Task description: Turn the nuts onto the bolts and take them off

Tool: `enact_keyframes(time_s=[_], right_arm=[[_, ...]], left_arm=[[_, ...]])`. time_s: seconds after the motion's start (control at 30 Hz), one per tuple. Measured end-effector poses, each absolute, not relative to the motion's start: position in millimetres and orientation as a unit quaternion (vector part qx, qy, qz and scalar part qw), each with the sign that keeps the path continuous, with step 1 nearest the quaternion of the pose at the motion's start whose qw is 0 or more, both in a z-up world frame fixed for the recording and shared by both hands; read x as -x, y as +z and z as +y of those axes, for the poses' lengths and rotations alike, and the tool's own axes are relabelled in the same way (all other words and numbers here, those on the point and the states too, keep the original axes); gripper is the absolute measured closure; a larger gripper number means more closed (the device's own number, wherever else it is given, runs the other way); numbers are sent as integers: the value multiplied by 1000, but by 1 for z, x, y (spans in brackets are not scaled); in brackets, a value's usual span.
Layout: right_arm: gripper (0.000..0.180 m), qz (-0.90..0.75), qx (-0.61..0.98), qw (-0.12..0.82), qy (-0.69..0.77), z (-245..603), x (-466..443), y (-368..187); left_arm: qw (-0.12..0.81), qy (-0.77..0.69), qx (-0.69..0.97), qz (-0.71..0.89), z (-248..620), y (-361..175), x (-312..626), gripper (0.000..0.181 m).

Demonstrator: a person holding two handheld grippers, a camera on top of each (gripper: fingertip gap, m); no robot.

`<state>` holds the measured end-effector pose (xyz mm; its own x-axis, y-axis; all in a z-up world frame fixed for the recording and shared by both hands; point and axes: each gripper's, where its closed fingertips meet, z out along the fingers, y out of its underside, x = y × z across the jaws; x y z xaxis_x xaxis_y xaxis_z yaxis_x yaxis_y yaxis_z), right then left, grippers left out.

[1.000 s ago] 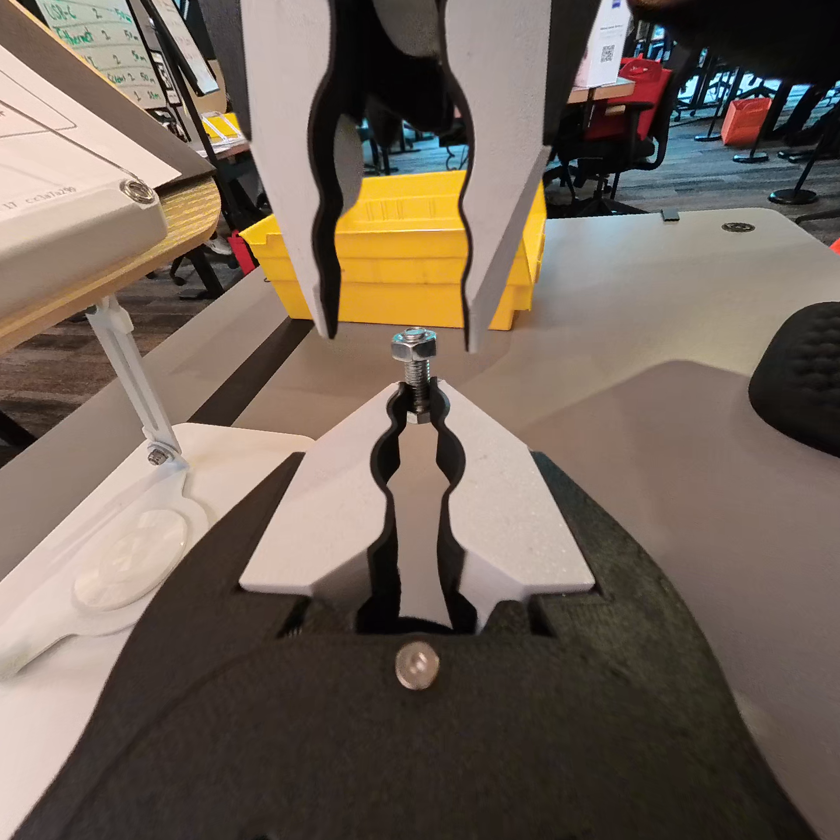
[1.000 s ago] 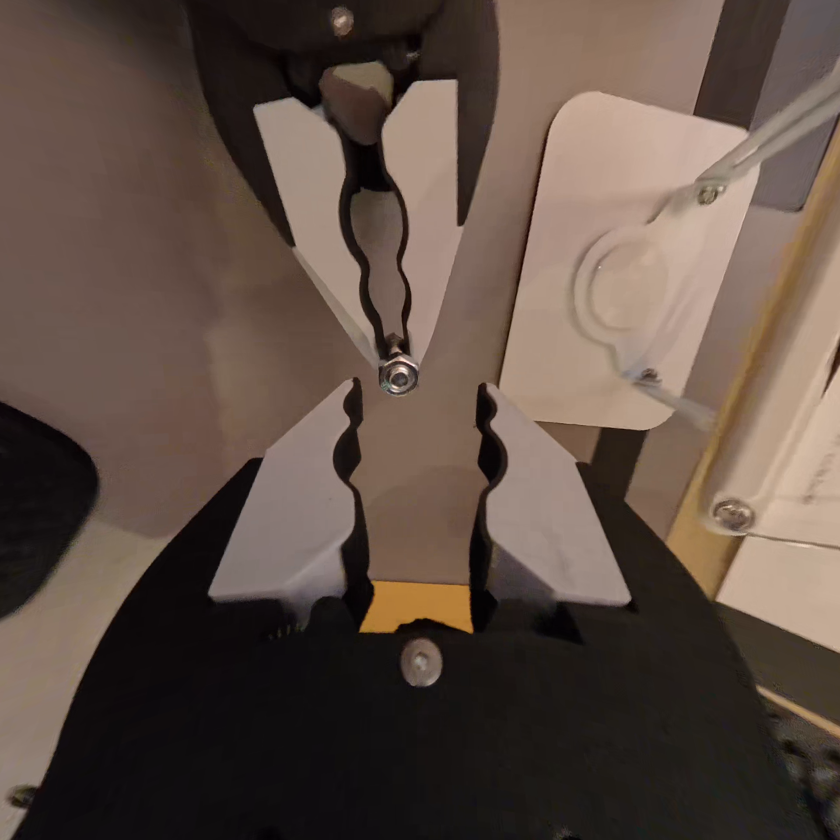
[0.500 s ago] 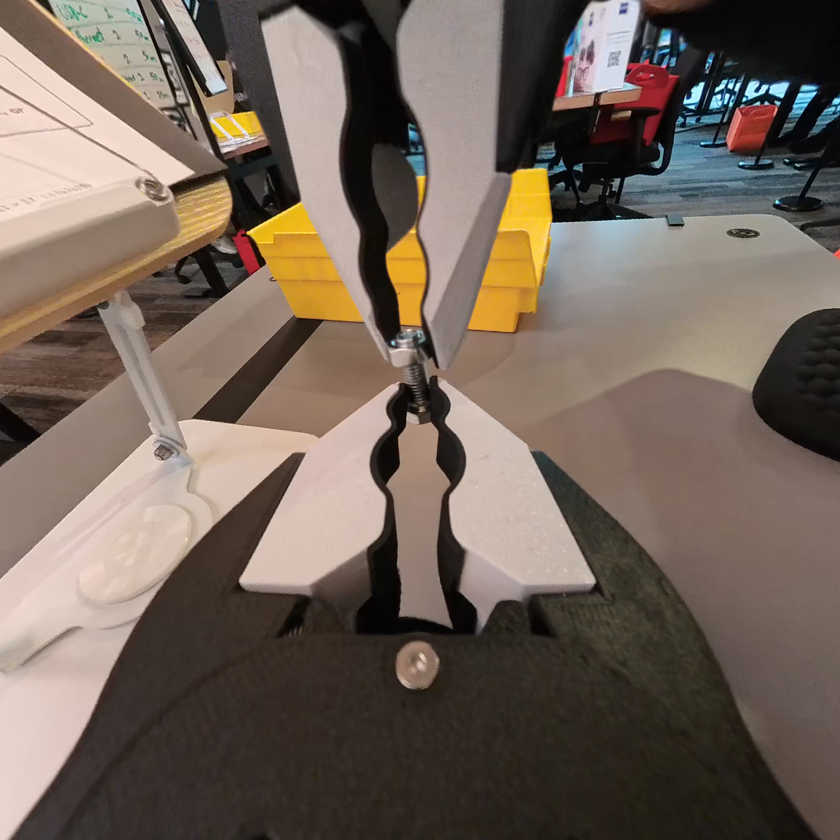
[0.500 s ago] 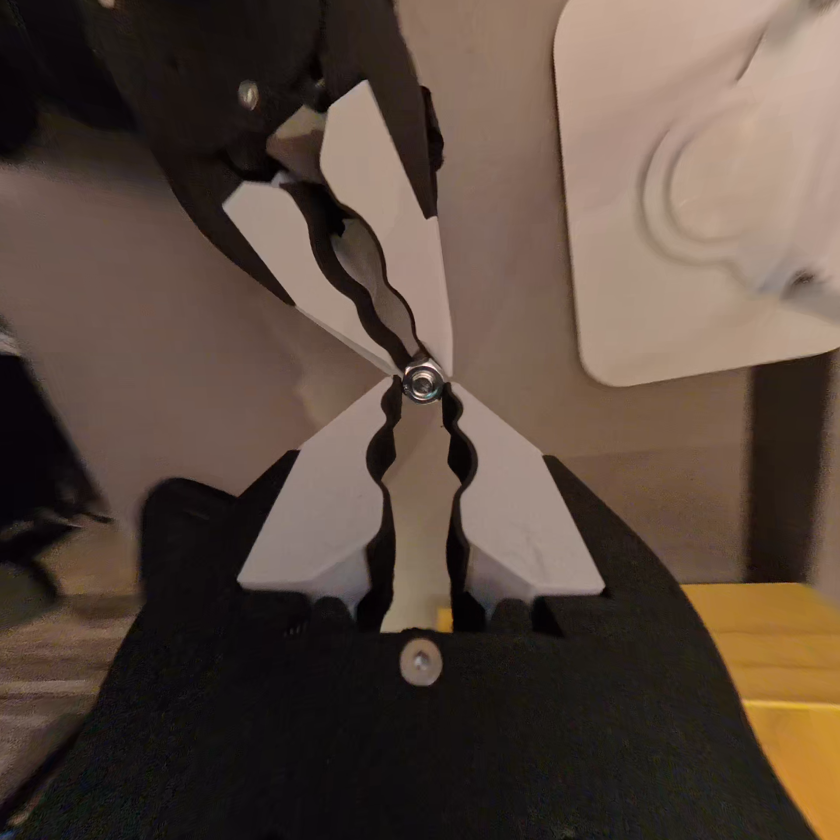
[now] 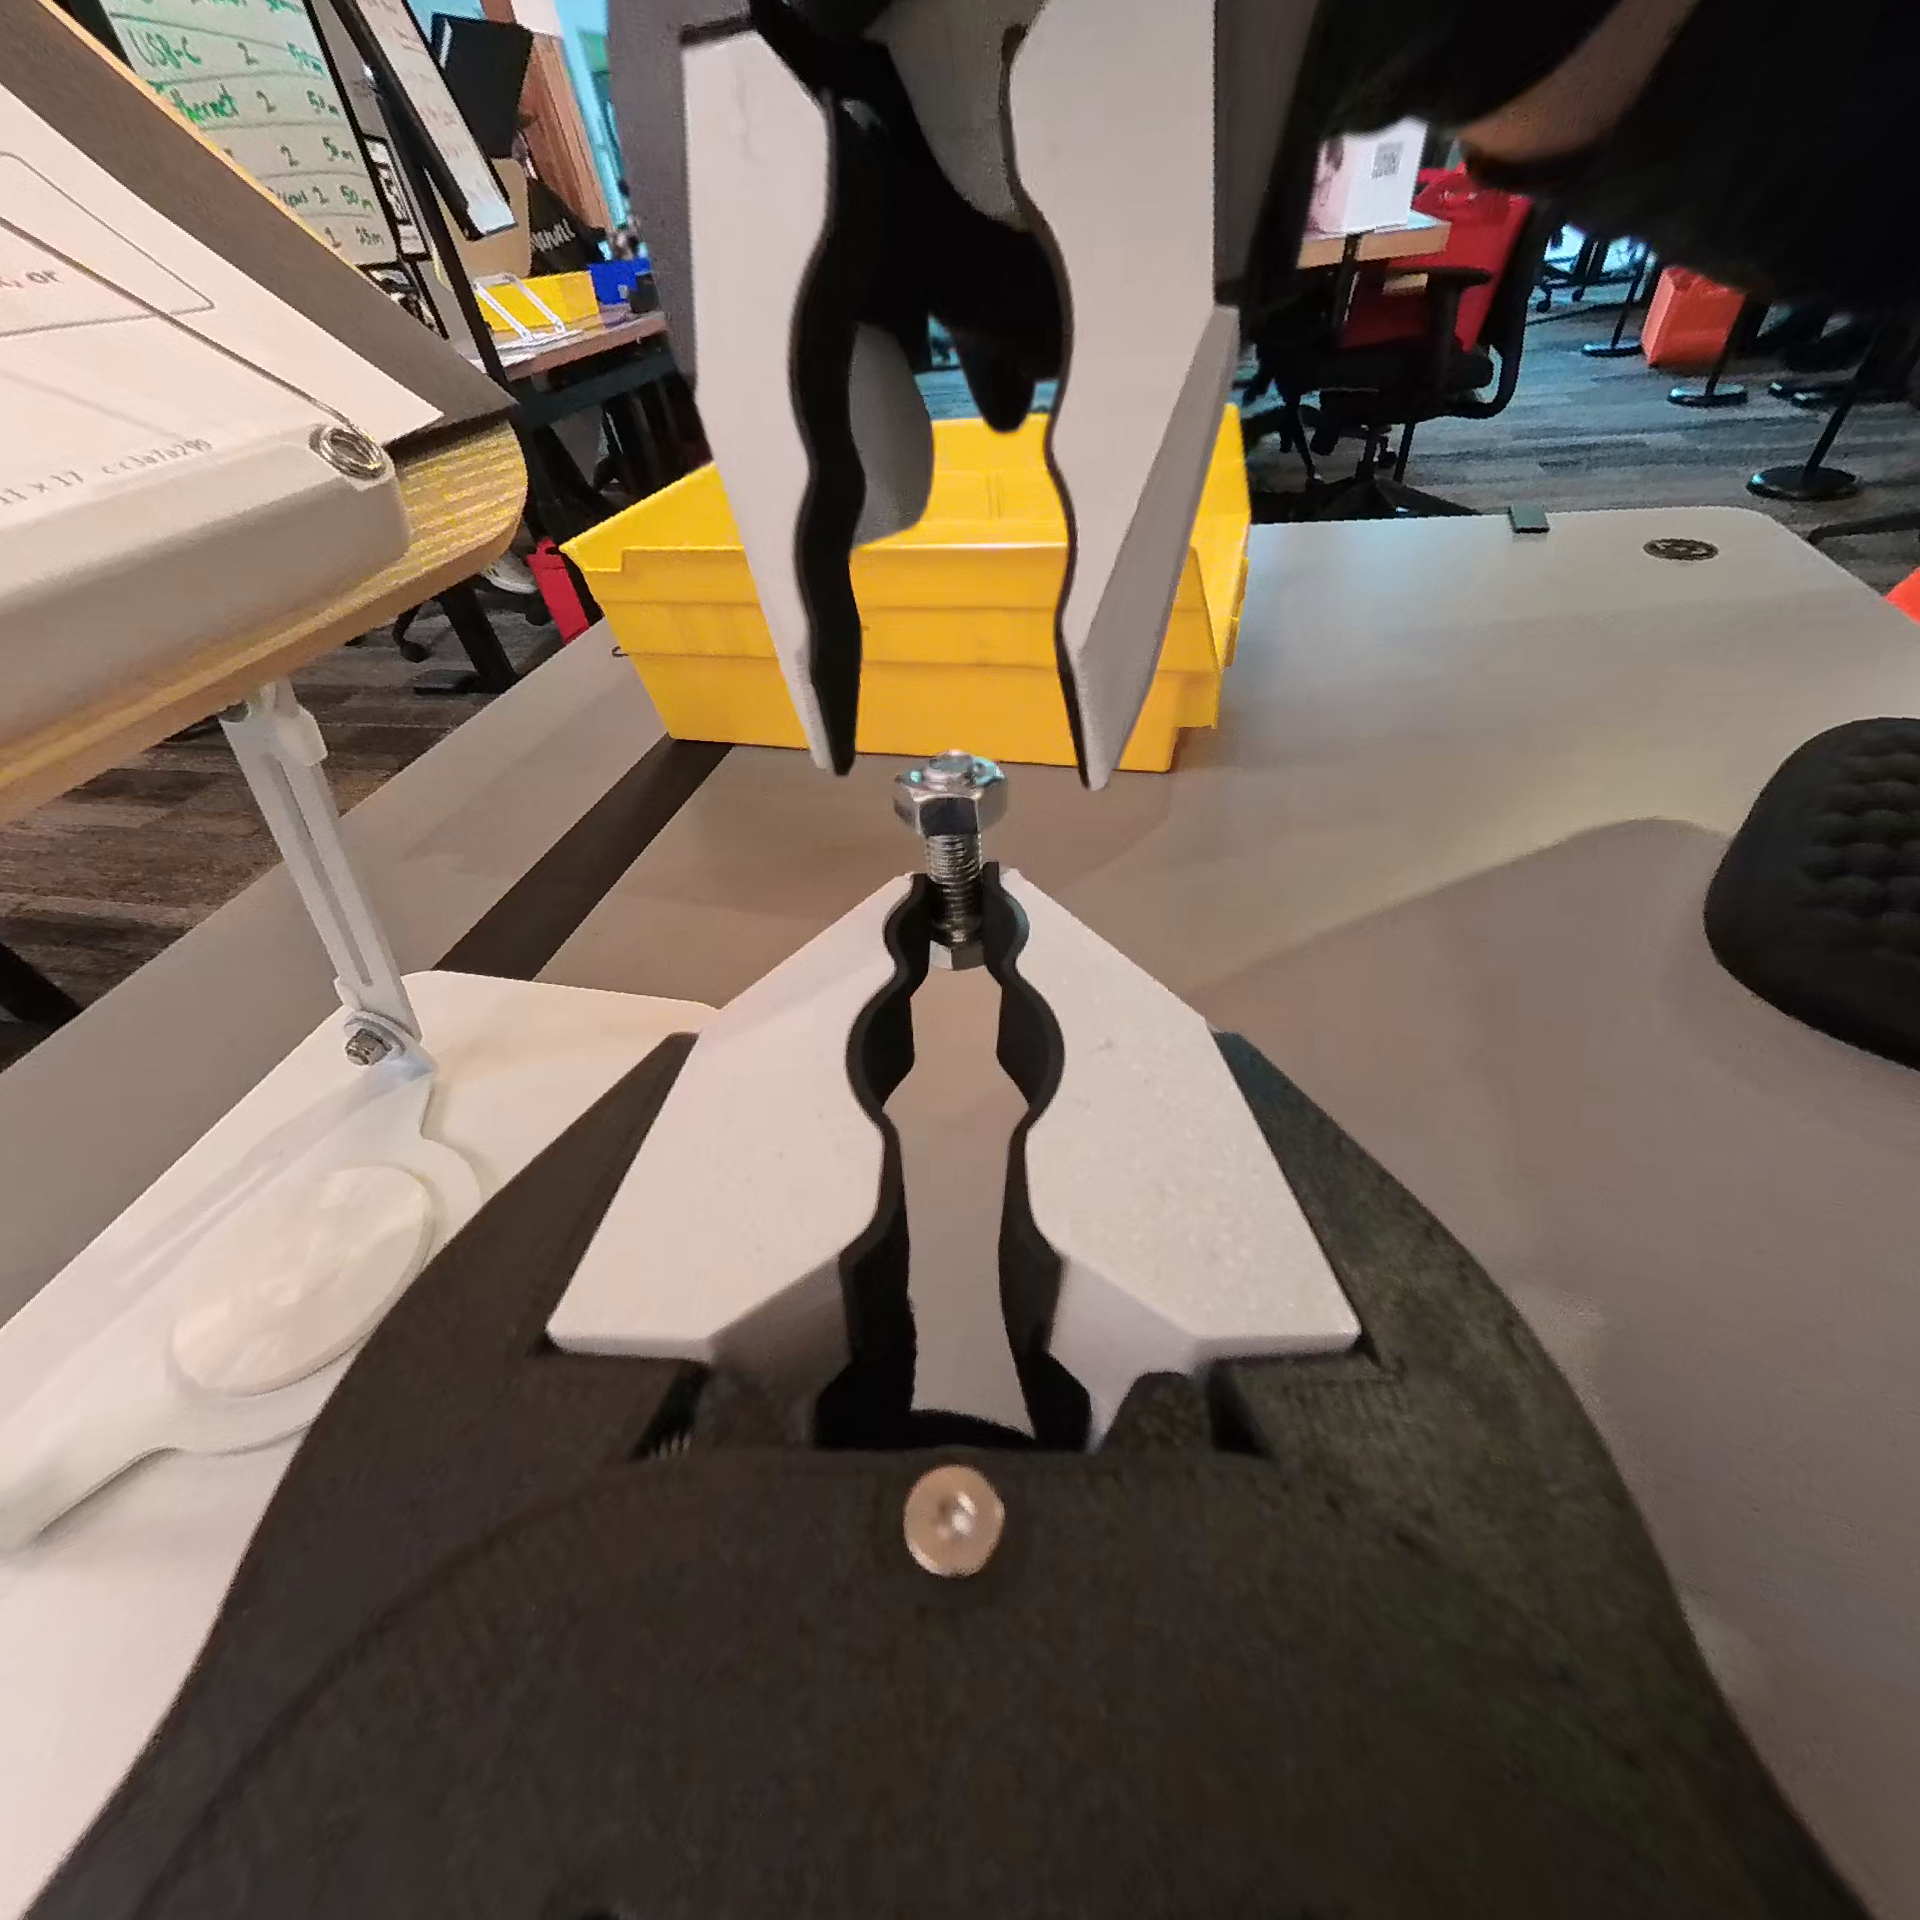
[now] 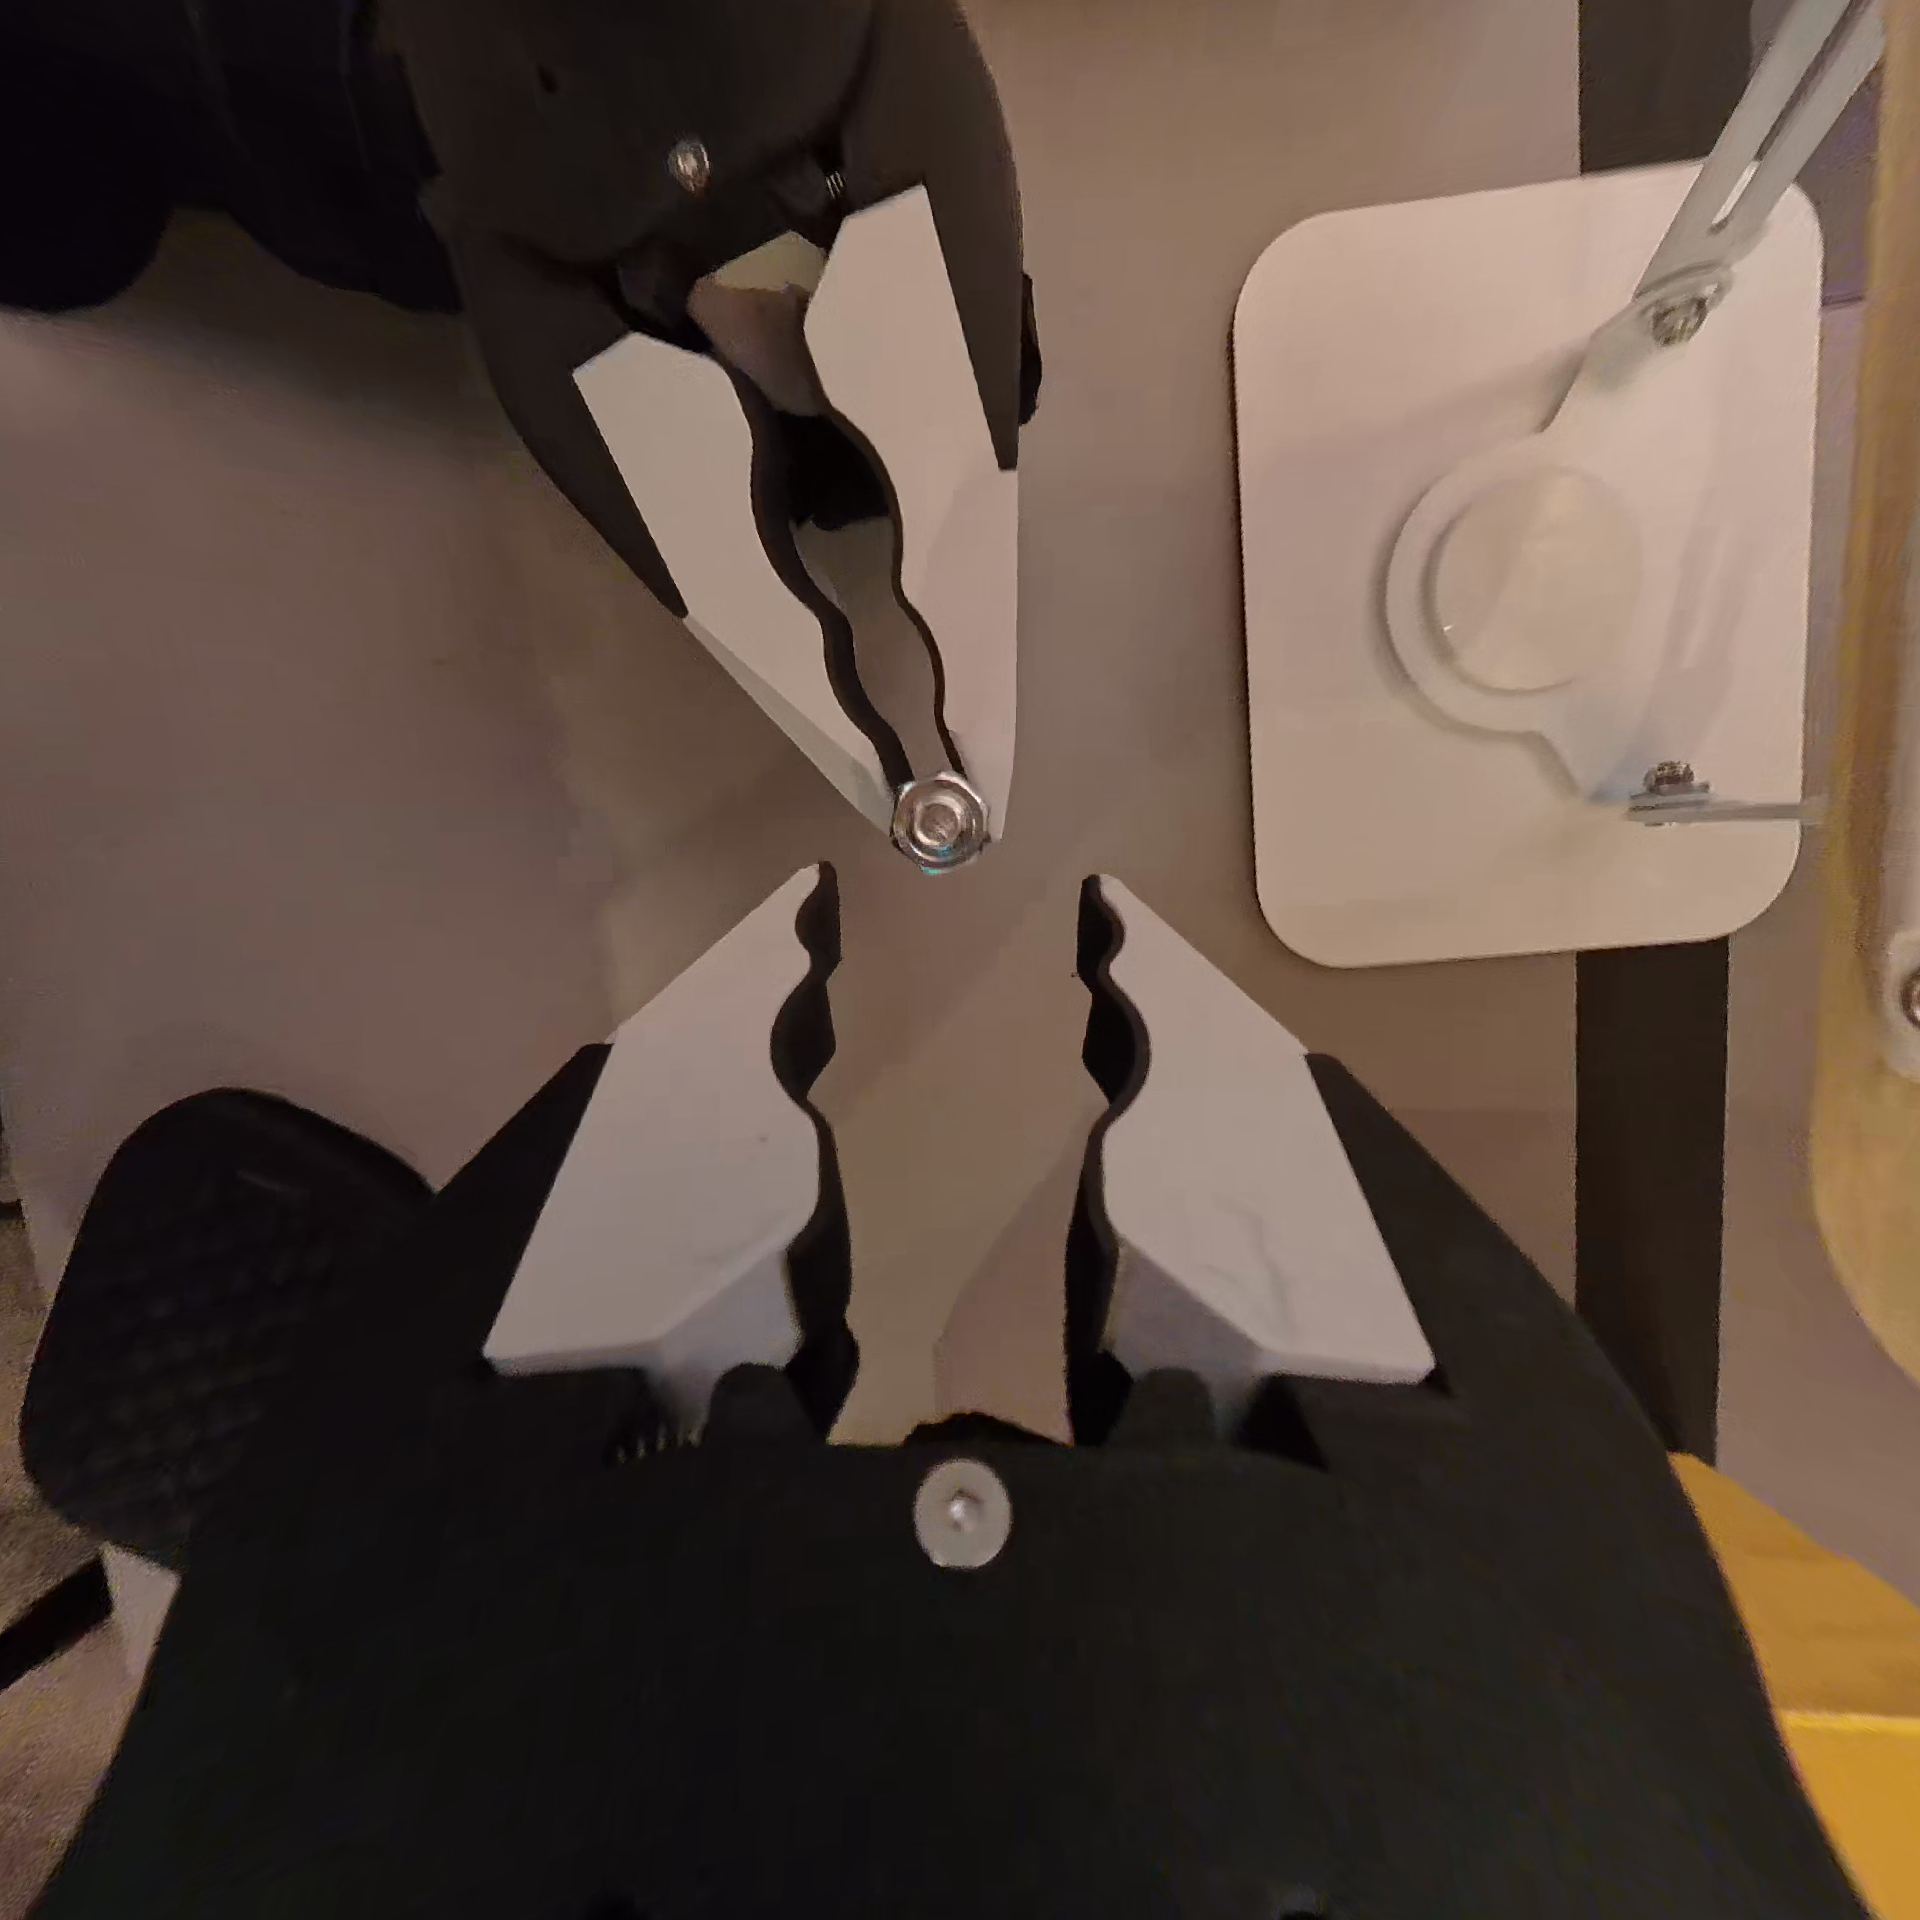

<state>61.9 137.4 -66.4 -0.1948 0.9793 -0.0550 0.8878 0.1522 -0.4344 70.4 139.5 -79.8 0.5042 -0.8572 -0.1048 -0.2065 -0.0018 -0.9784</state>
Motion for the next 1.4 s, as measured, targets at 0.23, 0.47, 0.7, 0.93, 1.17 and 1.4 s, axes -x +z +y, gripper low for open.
enact_keyframes(time_s=[0.23,0.47,0.7,0.93,1.17,1.4], right_arm=[[146,-727,616,179,246,129,-55,-73],[163,-702,611,211,301,126,-52,-70],[164,-672,615,219,350,126,-52,-66],[164,-650,615,228,385,127,-53,-63],[164,-630,614,240,411,128,-53,-56],[164,-608,615,249,435,130,-51,-52]], left_arm=[[579,-291,644,406,138,-77,-72,173],[581,-294,641,406,138,-76,-72,173],[585,-298,637,404,137,-73,-71,173],[591,-308,631,397,137,-70,-71,173],[601,-318,624,385,137,-64,-71,170],[600,-338,625,368,138,-59,-69,169]])
